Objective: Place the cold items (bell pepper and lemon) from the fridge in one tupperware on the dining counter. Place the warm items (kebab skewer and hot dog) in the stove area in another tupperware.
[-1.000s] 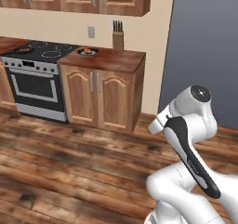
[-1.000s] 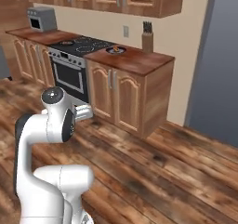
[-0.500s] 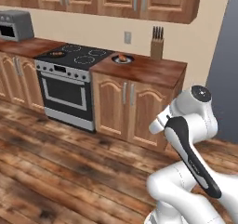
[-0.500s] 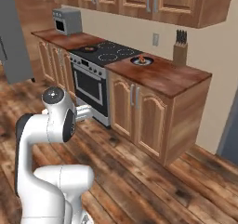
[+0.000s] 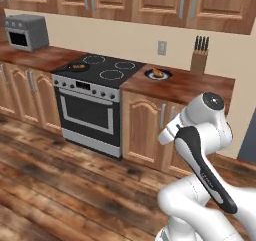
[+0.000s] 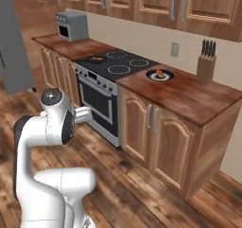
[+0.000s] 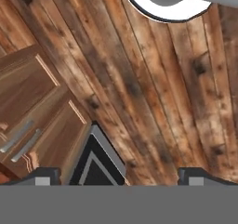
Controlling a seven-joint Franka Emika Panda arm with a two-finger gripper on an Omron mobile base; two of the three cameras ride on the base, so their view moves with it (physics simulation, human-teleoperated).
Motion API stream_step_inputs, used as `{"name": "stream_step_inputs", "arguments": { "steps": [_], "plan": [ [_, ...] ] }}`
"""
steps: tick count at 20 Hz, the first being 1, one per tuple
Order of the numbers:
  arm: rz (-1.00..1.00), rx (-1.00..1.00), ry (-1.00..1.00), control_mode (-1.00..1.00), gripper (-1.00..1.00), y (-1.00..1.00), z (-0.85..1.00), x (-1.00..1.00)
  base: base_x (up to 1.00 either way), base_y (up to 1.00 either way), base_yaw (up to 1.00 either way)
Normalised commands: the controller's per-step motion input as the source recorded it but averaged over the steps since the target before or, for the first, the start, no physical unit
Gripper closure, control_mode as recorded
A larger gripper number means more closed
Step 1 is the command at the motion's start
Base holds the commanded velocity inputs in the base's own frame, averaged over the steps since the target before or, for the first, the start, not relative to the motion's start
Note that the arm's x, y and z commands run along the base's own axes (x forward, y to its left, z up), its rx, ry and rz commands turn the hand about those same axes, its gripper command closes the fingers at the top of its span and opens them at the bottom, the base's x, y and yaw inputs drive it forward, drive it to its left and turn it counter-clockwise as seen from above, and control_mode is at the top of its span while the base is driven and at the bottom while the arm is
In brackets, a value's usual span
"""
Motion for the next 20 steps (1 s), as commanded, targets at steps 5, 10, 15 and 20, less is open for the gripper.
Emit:
{"name": "stream_step_inputs", "arguments": {
  "steps": [5,10,15,20],
  "plan": [
    [0.0,0.0,0.0,1.0,-1.0,0.0,0.0,0.0,0.92,0.64,-0.27],
    [0.0,0.0,0.0,1.0,-1.0,0.0,0.0,0.0,0.99,0.04,-0.35],
    [0.0,0.0,0.0,1.0,-1.0,0.0,0.0,0.0,0.87,0.06,-0.18],
    [0.0,0.0,0.0,1.0,-1.0,0.0,0.0,0.0,0.72,0.04,-0.08]
  ]
}}
